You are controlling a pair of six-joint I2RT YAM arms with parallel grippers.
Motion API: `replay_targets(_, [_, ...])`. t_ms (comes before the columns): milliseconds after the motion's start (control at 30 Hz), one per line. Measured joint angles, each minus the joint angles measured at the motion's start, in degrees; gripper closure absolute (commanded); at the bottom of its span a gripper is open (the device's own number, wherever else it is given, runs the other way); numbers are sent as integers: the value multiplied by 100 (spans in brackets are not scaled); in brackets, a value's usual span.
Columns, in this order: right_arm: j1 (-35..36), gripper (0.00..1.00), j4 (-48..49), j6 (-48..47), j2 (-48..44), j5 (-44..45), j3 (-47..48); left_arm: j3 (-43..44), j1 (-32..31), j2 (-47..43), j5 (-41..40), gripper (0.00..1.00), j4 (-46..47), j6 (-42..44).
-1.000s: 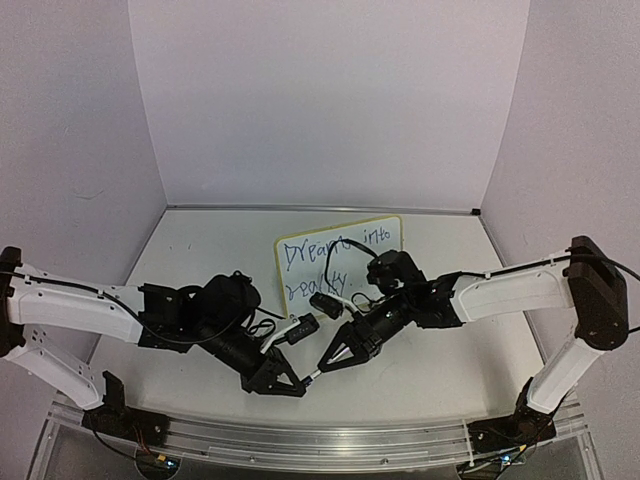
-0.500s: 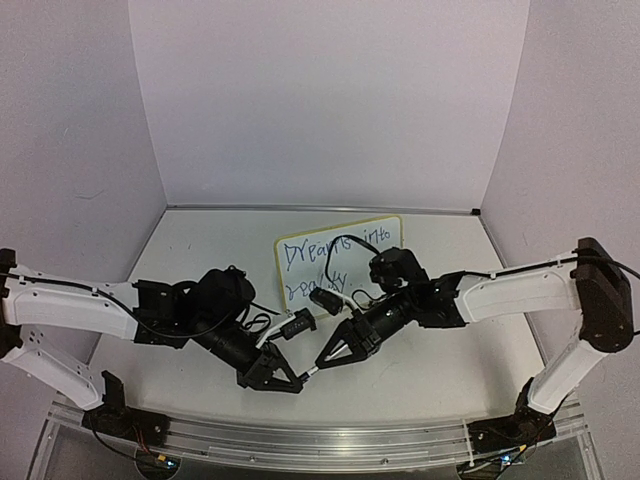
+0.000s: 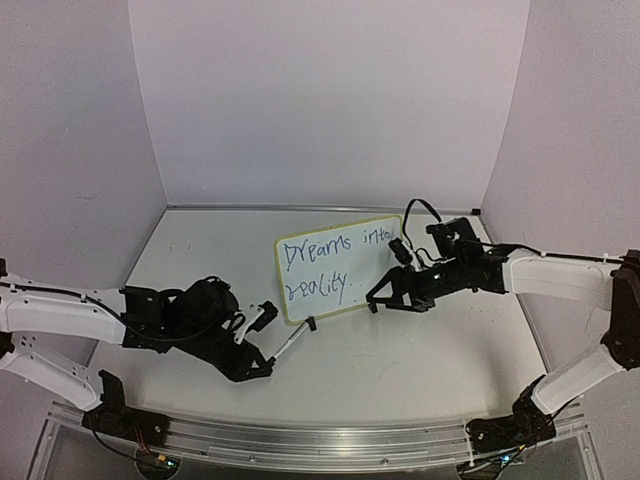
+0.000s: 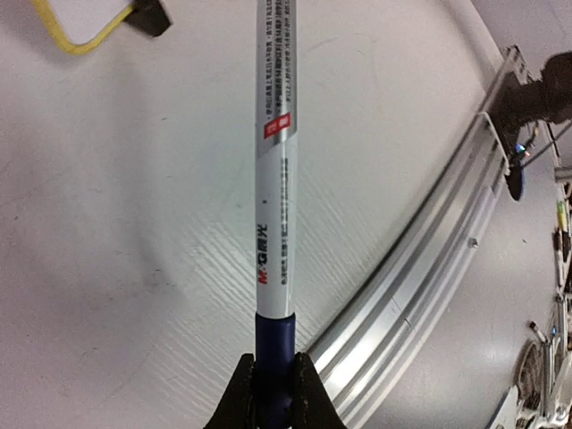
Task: Write a sentence on the whiteboard
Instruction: Put down the whiteboard marker at the center of the board.
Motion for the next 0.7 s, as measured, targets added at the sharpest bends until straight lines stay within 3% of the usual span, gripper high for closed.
replay_targets(167, [-703,21,-366,-115,-225,633,-56,-217,276,4,-647,100,-208,-554])
replay_targets(333, [-1244,20,-616,-225,-257,1152,-76,-336,983,47,-980,100,-409,-885])
replay_targets(700, [-1435,20,-755,-411,-553,2025,-102,97,3054,1208,-979,100,-210,-328])
